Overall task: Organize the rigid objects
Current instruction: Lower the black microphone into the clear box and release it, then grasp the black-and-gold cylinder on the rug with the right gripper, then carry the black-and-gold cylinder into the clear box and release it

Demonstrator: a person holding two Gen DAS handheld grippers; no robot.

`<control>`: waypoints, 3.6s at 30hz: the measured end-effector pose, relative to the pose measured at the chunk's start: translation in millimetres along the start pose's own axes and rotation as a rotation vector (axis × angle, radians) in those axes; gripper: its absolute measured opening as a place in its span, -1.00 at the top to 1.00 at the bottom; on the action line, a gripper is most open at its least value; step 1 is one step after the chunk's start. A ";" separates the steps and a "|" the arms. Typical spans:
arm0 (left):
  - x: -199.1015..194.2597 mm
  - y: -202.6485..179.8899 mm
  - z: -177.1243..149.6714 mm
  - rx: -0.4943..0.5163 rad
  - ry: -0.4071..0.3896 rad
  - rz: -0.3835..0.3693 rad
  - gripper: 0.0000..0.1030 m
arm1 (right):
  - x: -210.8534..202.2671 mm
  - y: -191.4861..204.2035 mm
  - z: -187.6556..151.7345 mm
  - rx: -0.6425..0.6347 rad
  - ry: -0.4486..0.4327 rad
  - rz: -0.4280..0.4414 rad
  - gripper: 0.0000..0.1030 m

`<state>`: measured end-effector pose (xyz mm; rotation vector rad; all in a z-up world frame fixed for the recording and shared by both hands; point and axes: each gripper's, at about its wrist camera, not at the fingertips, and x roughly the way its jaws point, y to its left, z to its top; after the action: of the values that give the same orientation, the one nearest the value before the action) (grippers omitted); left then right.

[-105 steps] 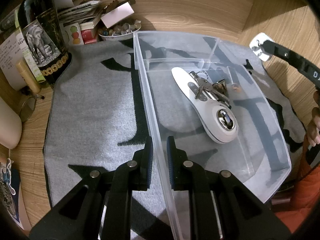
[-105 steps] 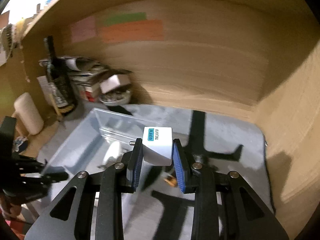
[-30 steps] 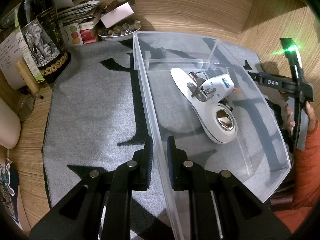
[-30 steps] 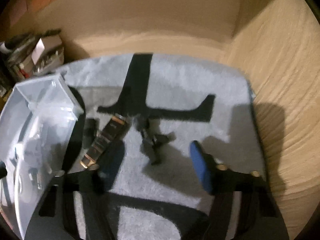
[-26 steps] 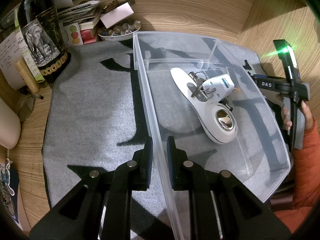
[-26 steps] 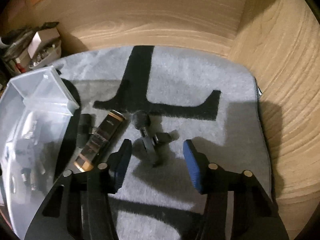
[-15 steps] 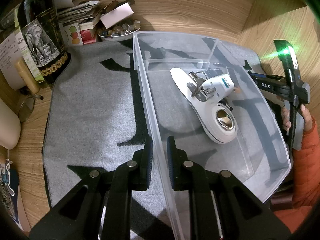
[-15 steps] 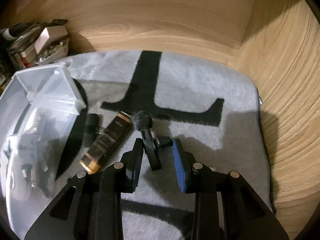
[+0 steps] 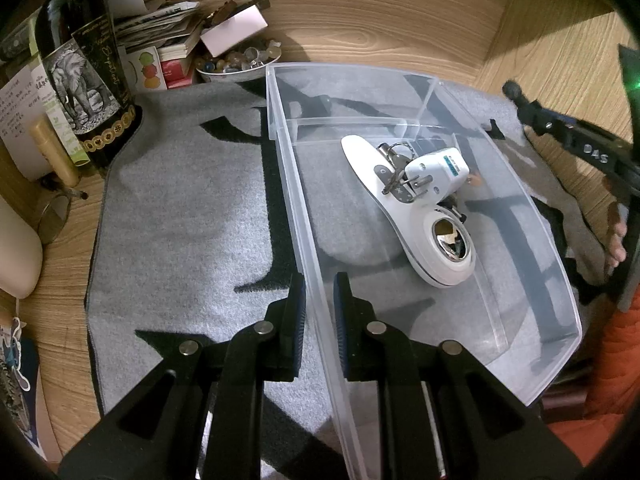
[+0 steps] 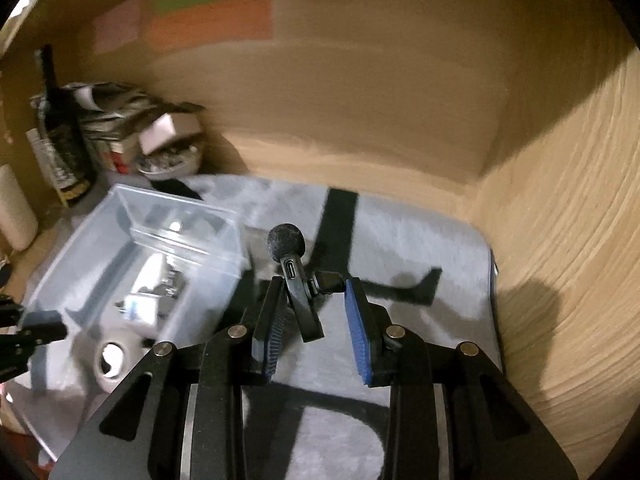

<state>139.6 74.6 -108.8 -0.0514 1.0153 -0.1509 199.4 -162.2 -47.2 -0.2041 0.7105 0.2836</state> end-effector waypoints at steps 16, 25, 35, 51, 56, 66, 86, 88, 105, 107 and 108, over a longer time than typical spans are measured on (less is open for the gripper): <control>-1.5 2.1 -1.3 -0.005 -0.007 -0.005 0.73 | 4.5 71.7 15.9 -0.122 -0.029 0.155 0.47; -1.3 2.5 -1.3 -0.004 -0.008 -0.010 0.72 | 45.2 92.1 10.5 -0.127 0.092 0.200 0.47; -1.1 1.4 -0.9 -0.004 -0.007 -0.011 0.72 | 34.3 85.4 9.6 -0.119 0.089 0.201 0.37; -1.2 0.6 -1.1 -0.005 -0.008 -0.012 0.72 | -15.2 33.8 19.4 -0.041 -0.056 0.073 0.06; -1.2 0.7 -1.1 -0.005 -0.008 -0.012 0.72 | 0.2 5.7 14.5 0.008 -0.012 0.013 0.01; -1.2 0.9 -1.3 -0.006 -0.008 -0.012 0.72 | 72.0 -10.8 -12.7 0.080 0.193 0.027 0.02; -1.3 1.0 -2.3 -0.005 -0.007 -0.011 0.72 | 84.8 -12.5 -31.6 0.087 0.235 0.022 0.58; -1.2 1.0 -2.1 -0.005 -0.007 -0.010 0.72 | 75.4 -15.5 -28.2 0.091 0.213 0.027 0.58; -1.8 2.3 -1.1 -0.015 -0.009 -0.010 0.73 | -5.7 13.6 9.2 0.022 -0.022 0.060 0.58; -2.0 2.7 -1.0 -0.017 -0.009 -0.013 0.73 | -8.1 22.5 13.6 0.008 -0.043 0.068 0.58; -2.0 2.6 -1.0 -0.017 -0.010 -0.013 0.73 | -10.9 25.7 15.0 0.002 -0.052 0.077 0.58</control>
<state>138.0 77.5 -107.9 -0.0742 1.0067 -0.1537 192.3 -135.9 -31.1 -0.1673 0.6678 0.3604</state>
